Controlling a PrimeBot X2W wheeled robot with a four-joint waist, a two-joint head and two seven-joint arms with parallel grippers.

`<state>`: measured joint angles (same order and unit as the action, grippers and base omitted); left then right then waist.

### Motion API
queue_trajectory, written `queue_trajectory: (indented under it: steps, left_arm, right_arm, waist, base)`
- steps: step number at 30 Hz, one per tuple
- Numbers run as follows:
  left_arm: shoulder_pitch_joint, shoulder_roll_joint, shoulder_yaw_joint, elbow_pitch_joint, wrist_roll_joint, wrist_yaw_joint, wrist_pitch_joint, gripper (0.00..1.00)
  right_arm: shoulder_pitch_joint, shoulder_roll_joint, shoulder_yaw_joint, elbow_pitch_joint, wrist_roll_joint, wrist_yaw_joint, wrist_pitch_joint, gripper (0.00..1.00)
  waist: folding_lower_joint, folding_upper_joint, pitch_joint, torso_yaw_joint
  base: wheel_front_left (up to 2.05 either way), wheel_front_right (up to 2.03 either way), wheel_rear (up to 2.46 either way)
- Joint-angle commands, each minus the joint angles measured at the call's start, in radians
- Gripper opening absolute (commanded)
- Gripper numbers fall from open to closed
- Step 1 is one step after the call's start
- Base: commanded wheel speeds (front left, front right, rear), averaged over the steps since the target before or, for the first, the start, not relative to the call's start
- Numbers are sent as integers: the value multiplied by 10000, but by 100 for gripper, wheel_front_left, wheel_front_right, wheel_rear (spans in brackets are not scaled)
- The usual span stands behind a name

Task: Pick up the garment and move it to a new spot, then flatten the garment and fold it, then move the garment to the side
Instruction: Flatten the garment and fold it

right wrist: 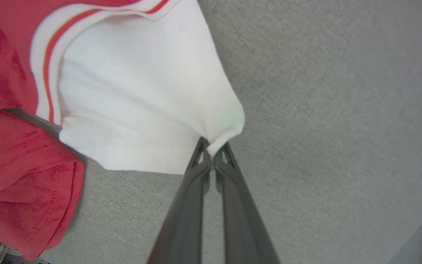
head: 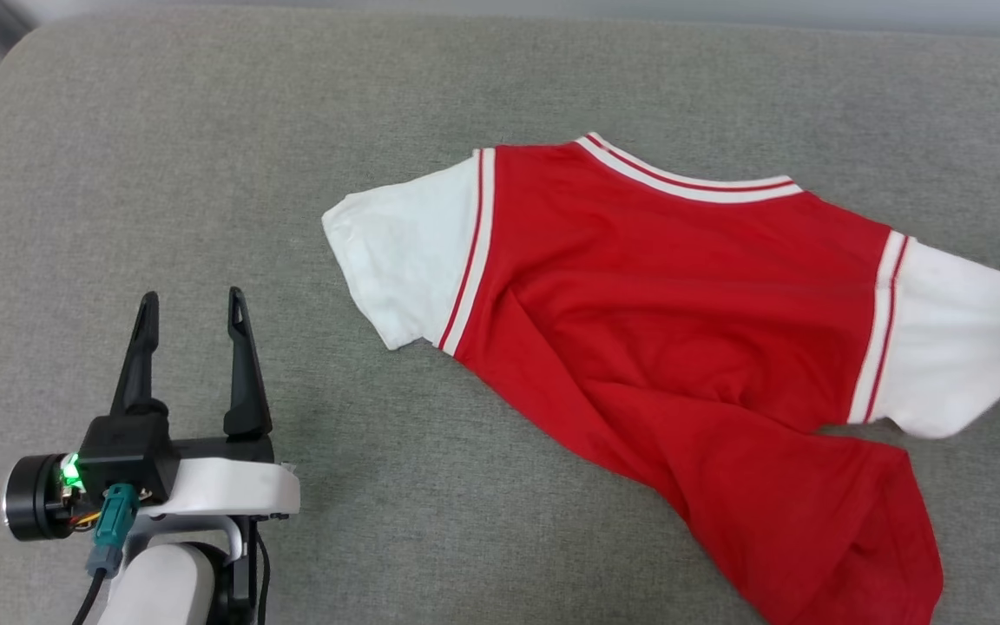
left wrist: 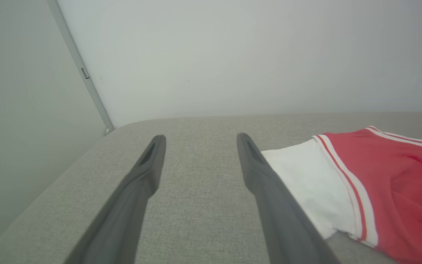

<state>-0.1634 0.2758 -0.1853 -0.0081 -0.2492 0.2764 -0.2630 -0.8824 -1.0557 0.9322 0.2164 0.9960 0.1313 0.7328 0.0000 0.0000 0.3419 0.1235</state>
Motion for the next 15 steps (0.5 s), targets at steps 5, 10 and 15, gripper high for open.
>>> queue_trajectory:
  steps: [5, 10, 15]
  left_arm:
    - [269, -56, 176, 151, 181, -229, -23, 100]
    - [294, -93, 241, 383, 293, -383, -23, 100]
    - [276, 35, 348, 726, 380, -534, -23, 100]
  right_arm:
    - [1317, -272, -169, 652, 274, -11, -298, 0]
    - [1862, 341, -492, 1326, 68, -11, -953, 40]
    - [1891, 901, -1065, 1850, -639, -11, -2191, 100]
  waist:
    - [0, 0, -129, -218]
    - [0, 0, -231, -276]
    - [0, 0, -765, -438]
  base:
    - [0, 0, 0]
    - [0, 0, 0]
    - [0, 0, 0]
